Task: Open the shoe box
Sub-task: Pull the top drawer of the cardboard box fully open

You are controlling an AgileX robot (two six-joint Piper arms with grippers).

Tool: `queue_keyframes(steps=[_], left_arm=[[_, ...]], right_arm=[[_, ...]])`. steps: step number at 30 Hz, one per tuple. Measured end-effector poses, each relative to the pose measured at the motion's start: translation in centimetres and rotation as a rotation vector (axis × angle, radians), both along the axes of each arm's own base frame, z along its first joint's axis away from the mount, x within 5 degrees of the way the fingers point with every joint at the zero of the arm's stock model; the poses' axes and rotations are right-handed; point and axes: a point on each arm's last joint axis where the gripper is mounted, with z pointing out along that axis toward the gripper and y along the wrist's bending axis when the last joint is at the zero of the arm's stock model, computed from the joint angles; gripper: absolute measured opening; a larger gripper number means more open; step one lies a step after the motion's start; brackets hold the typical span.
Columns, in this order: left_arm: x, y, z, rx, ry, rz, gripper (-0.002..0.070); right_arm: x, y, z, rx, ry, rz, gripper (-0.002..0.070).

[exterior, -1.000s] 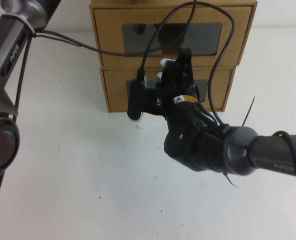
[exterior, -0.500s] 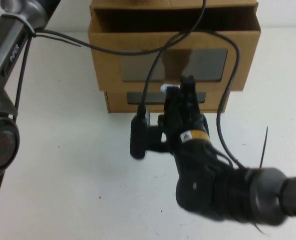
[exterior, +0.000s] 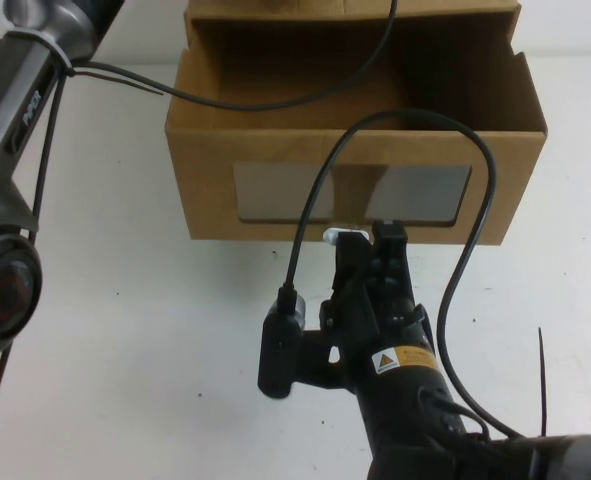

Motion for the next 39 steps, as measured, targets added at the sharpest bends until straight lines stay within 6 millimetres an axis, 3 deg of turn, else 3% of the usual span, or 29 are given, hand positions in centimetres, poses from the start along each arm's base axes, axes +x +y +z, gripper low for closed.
queue_keyframes(steps=[6, 8, 11, 17, 20, 25, 29, 36, 39], left_arm=[[0.0, -0.1, 0.0, -0.015, 0.005, -0.003, -0.0004], [0.0, -0.1, 0.0, -0.020, 0.006, -0.004, -0.0004], [0.0, -0.2, 0.1, -0.023, -0.005, -0.010, -0.0004], [-0.2, 0.0, 0.6, -0.017, -0.028, -0.011, -0.0004], [-0.5, 0.1, 1.3, -0.001, -0.044, -0.020, -0.0004], [-1.8, 0.4, 2.9, 0.048, -0.049, -0.063, -0.0004], [-3.6, 1.1, 5.6, 0.058, -0.069, -0.075, -0.0004], [-8.6, 3.6, 12.2, 0.077, -0.140, -0.029, -0.0004], [-11.5, 4.8, 14.9, 0.091, -0.158, -0.020, -0.0004]], right_arm=[[0.0, -0.2, 0.2, 0.003, -0.024, -0.021, 0.0011], [0.0, -0.1, 0.2, 0.003, -0.023, -0.019, 0.0048], [0.0, -0.1, 0.1, 0.002, -0.013, -0.010, 0.0165], [-0.2, 0.2, 0.0, -0.001, -0.001, 0.011, 0.0546], [-1.0, 0.9, -0.2, -0.007, 0.017, 0.065, 0.0647], [-3.6, 2.5, 0.3, -0.005, 0.013, 0.179, 0.0683], [-6.3, 3.3, 1.7, 0.036, -0.001, 0.270, 0.0685], [-10.7, 2.6, 6.8, 0.233, -0.043, 0.384, 0.0678], [-11.7, 1.0, 9.6, 0.359, -0.068, 0.369, 0.0610]])
